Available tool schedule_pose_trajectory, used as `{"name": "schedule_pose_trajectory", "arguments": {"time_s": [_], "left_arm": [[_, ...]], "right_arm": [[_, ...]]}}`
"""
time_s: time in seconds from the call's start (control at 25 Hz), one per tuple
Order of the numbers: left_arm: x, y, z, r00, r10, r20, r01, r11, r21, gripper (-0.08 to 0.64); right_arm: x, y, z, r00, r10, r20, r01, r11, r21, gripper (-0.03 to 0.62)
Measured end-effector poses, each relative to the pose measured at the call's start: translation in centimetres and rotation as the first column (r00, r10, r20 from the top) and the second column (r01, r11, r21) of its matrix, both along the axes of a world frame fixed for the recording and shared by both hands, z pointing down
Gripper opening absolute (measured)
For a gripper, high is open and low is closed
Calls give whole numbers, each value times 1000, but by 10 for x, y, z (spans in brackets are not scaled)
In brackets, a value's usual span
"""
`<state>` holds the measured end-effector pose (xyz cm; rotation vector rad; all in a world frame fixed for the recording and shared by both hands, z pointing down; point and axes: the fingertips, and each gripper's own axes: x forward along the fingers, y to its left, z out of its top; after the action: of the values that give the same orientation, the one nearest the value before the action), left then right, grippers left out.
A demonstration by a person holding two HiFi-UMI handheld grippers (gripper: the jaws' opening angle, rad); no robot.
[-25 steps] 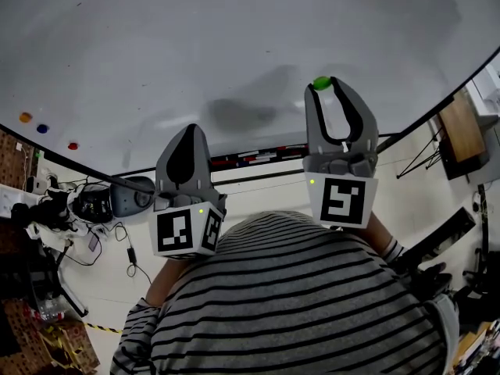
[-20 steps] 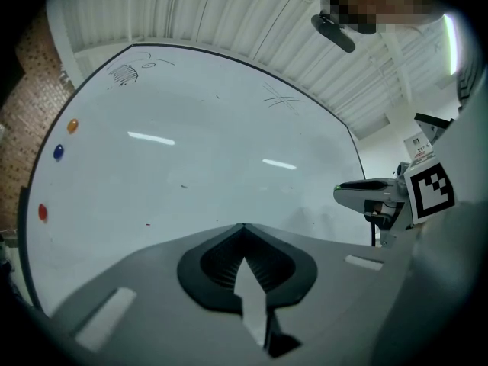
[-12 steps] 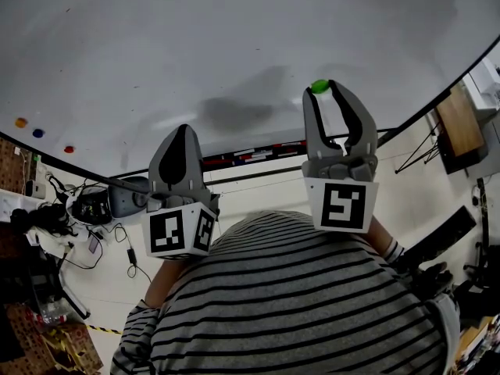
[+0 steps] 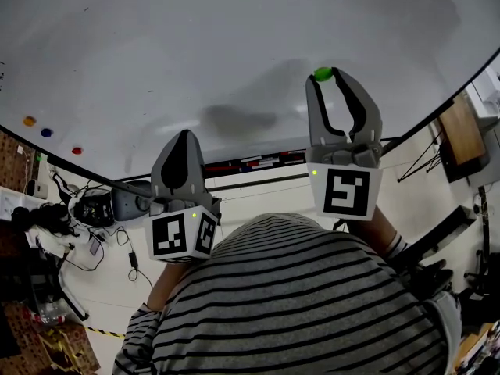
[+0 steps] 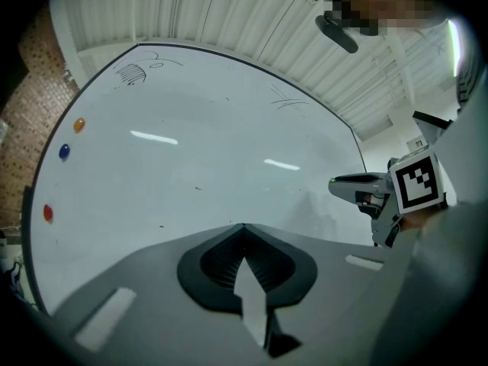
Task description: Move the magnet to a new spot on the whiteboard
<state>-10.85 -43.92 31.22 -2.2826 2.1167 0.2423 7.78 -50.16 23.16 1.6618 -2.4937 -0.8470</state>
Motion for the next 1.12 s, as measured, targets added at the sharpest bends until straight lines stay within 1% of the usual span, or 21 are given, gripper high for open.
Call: {"name": "schedule_pose_trajectory", "arguments": {"time_s": [0.16, 0.36, 0.6, 0.72, 0.84, 1.0, 1.12], "left_arm": [[-16, -1, 2, 1000, -19, -15, 19, 1000, -8, 15], [-34, -3, 3, 999, -39, -26, 38, 999, -8, 15], [-45, -8, 4, 999, -40, -26, 40, 999, -11, 15], [-38, -8, 4, 999, -26, -26, 26, 1000, -13, 15], [-28, -4, 4, 1000, -16, -22, 16, 1000, -9, 15], [-9, 11, 9, 999, -19, -37, 18, 999, -50, 15], [16, 24, 5, 1000, -9, -21, 8, 1000, -18, 15]], "right_arm": [[-12, -15, -7, 1000, 12, -12, -12, 1000, 14, 124], [-25, -29, -7, 1000, 21, -19, -21, 1000, 10, 124], [-31, -33, -8, 999, 32, -4, -32, 999, 23, 124], [-29, -30, -10, 1000, 24, -10, -23, 999, 27, 117], [-23, -17, -14, 999, -1, 42, -1, 999, 39, 132], [-7, 11, -10, 997, -34, 73, 32, 999, 28, 132], [18, 32, -1, 996, -42, 82, 42, 999, 8, 132]]}}
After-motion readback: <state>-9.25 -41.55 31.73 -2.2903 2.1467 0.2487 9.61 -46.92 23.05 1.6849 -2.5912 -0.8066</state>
